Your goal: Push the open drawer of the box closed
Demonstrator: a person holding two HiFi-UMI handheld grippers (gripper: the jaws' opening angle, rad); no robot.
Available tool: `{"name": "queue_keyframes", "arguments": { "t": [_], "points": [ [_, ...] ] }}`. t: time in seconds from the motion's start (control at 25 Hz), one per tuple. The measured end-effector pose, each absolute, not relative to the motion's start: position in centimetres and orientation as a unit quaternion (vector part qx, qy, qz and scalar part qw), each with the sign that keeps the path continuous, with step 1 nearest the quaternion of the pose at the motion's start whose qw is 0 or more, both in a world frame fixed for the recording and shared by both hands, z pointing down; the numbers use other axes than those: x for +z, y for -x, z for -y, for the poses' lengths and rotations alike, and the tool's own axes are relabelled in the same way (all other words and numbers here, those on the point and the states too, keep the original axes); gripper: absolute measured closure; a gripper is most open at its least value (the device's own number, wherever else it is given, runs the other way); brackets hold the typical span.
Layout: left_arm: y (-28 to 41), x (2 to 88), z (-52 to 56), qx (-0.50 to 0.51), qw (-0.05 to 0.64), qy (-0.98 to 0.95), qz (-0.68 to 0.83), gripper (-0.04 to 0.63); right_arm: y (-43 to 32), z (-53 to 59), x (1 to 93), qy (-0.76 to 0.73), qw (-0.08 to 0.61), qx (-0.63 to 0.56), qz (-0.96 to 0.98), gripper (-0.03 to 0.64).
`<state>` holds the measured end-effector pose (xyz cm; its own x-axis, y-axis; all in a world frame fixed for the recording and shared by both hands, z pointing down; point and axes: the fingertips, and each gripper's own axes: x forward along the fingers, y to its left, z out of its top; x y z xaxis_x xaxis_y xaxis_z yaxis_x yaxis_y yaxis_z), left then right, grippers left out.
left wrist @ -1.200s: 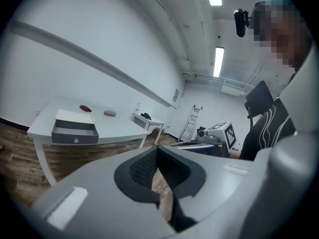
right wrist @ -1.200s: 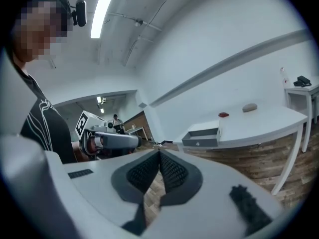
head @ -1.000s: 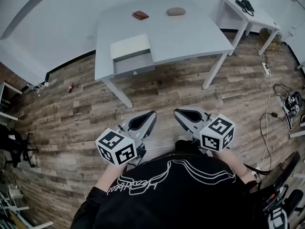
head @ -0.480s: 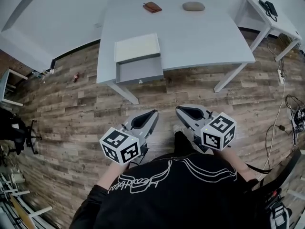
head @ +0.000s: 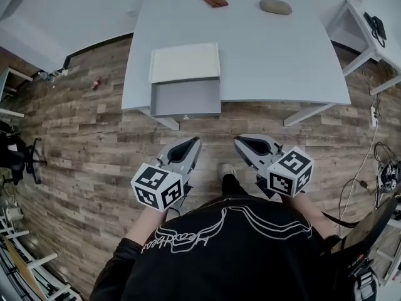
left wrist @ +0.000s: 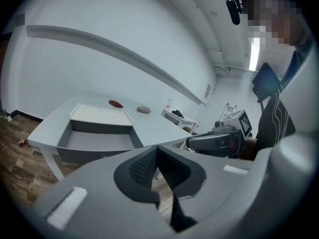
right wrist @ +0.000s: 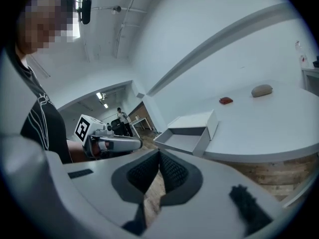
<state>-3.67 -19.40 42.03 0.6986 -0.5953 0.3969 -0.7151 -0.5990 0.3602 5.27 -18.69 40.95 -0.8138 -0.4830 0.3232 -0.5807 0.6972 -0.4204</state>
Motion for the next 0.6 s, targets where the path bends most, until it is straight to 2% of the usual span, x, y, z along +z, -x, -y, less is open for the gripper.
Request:
{"name": "queue_keyframes", "arguments": {
  "t": [0.08,0.12,0.24,0.6],
  "points": [
    [4.3,43.0,20.4,0.121,0.262,-0.879,0.379,0.570,-5.1,19.6,41.5,-0.285,0.097,0.264,0.916,0.609],
    [4.5,43.5,20.9,0.123,0.267,-0.876,0.383,0.511,-5.0,20.0,41.7,-0.282,0.099,0.266,0.917,0.609],
    [5.5,45.2,22.4,0.134,0.270,-0.863,0.405,0.462,-4.5,21.1,42.4,-0.271,0.103,0.273,0.917,0.609],
    [8.3,51.8,26.0,0.189,0.280,-0.827,0.449,0.459,-4.7,23.3,44.2,-0.267,0.121,0.291,0.911,0.609]
  ]
}}
